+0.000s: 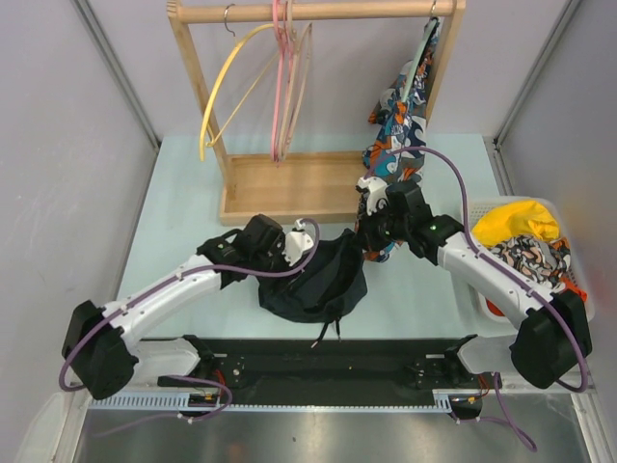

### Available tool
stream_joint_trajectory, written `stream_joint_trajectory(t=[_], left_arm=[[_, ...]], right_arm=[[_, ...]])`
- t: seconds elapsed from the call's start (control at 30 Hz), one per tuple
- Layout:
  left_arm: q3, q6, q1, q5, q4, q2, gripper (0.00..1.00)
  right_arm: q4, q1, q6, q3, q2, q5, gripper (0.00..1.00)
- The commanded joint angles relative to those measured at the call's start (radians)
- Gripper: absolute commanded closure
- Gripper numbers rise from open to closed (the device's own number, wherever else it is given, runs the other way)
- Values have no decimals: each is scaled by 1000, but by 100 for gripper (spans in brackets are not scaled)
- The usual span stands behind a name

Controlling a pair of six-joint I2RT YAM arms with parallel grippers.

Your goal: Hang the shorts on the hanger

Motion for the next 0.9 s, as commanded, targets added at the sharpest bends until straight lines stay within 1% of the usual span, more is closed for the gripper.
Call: stream_joint_trajectory(t=[0.0,0.1,0.3,0.33,0.43,0.47,0.57,0.6,0.7,0.87], left_arm=[[-28,-119,-1,-115,-13,45,29],[-30,-131,-1,-137,-8,55,26],[30,-135,-1,-172,-63,99,26],[42,-136,1,-204,-77,102,26],[87,-135,1,-233,-128,110,27],[95,-119,2,-244,-142,105,27],[112,-55,2,-183,-146,53,26],[110,-46,2,-183,-143,12,25],[104,-24,4,-197,-143,-31,22],[84,-68,2,-261,-182,19,21]], right_arm=[[-13,2,6,2,-41,17,100],[-22,2,-7,2,-40,20,100],[-28,12,-16,0,-32,14,100],[-30,16,-16,-1,-30,15,100],[-34,30,-18,-6,-30,18,100],[-36,42,-21,-6,-30,20,100],[-45,67,-34,-10,-26,26,99],[-45,73,-36,-12,-26,31,99],[-50,81,-41,-15,-21,44,97],[-56,84,-44,-15,-7,66,97]])
